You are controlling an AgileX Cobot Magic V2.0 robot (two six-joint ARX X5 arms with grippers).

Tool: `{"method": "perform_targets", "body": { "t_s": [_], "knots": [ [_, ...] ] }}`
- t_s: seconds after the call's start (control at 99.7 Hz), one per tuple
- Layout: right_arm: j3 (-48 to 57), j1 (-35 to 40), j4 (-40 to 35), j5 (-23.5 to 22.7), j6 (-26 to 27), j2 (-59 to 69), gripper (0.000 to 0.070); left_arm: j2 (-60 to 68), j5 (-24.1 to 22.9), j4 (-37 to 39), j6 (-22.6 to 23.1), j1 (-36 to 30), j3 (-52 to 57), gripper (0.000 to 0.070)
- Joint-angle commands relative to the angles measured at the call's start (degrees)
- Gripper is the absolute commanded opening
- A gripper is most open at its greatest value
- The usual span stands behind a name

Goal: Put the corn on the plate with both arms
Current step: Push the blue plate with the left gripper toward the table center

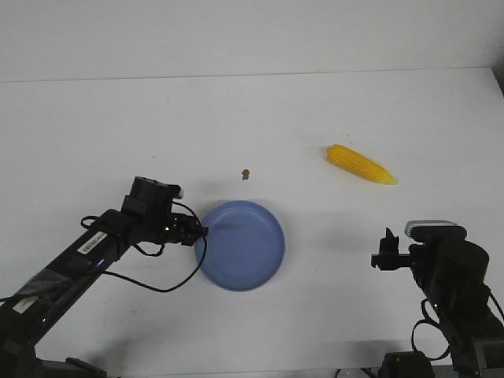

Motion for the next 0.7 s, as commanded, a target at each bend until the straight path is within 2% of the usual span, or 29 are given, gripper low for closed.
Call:
{"method": "perform_targets", "body": {
  "t_s": [0.0, 0.161, 0.692],
  "knots": [
    [1.0, 0.0, 0.5, 0.0, 0.4, 0.3, 0.0498, 0.9, 0.3, 2.2, -1.9, -0.6, -0.7, 0.0004],
    [1.0, 0.0, 0.6, 0.0, 0.4, 0.3, 0.0498, 1.0, 0.7, 4.9, -2.2, -1.4, -3.4, 0.0004],
    [1.0, 0.0, 0.5, 0.0, 0.4, 0.3, 0.0498, 5.1, 1.6, 7.0, -2.3, -2.2, -4.2, 0.0005]
  ]
}}
